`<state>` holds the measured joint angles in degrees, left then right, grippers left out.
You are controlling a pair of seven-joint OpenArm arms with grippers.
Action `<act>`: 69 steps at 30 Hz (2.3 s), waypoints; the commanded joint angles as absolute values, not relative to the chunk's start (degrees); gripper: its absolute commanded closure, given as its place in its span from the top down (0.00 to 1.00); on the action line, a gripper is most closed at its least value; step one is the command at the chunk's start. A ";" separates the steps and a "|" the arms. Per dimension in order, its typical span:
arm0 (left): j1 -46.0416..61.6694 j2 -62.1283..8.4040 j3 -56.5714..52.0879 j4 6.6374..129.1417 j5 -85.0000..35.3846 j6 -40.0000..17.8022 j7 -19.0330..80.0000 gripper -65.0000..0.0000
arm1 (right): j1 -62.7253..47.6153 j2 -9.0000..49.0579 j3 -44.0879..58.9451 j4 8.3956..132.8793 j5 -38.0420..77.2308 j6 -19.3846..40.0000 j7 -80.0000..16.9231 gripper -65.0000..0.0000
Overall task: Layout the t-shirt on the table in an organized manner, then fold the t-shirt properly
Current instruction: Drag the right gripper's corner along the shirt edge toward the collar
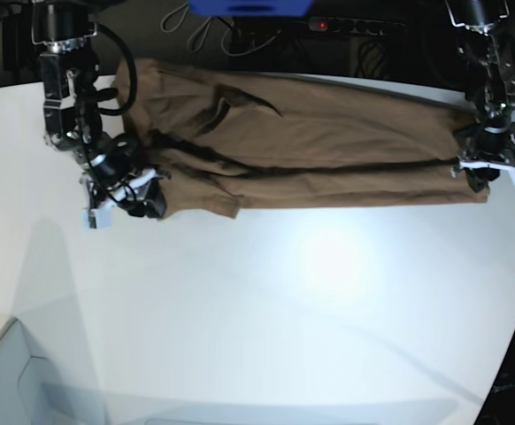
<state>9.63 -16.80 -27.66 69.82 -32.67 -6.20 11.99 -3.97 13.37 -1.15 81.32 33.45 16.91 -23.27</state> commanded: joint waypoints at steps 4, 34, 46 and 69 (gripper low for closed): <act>8.92 -17.54 -27.91 70.64 -32.84 -6.20 10.86 0.37 | -3.30 13.76 -3.30 82.15 34.24 17.89 -21.67 0.38; 9.01 -17.98 -27.91 70.64 -32.84 -6.37 10.86 0.37 | -22.81 14.02 -1.98 99.30 34.24 17.89 -6.64 0.00; 9.36 -17.89 -27.82 70.64 -32.84 -6.37 10.86 0.37 | -22.11 13.58 -0.13 95.16 34.33 17.89 -4.44 0.00; 9.45 -17.98 -27.82 70.64 -32.84 -6.37 10.95 0.37 | -21.05 15.34 -1.98 101.76 34.15 17.89 -5.14 0.47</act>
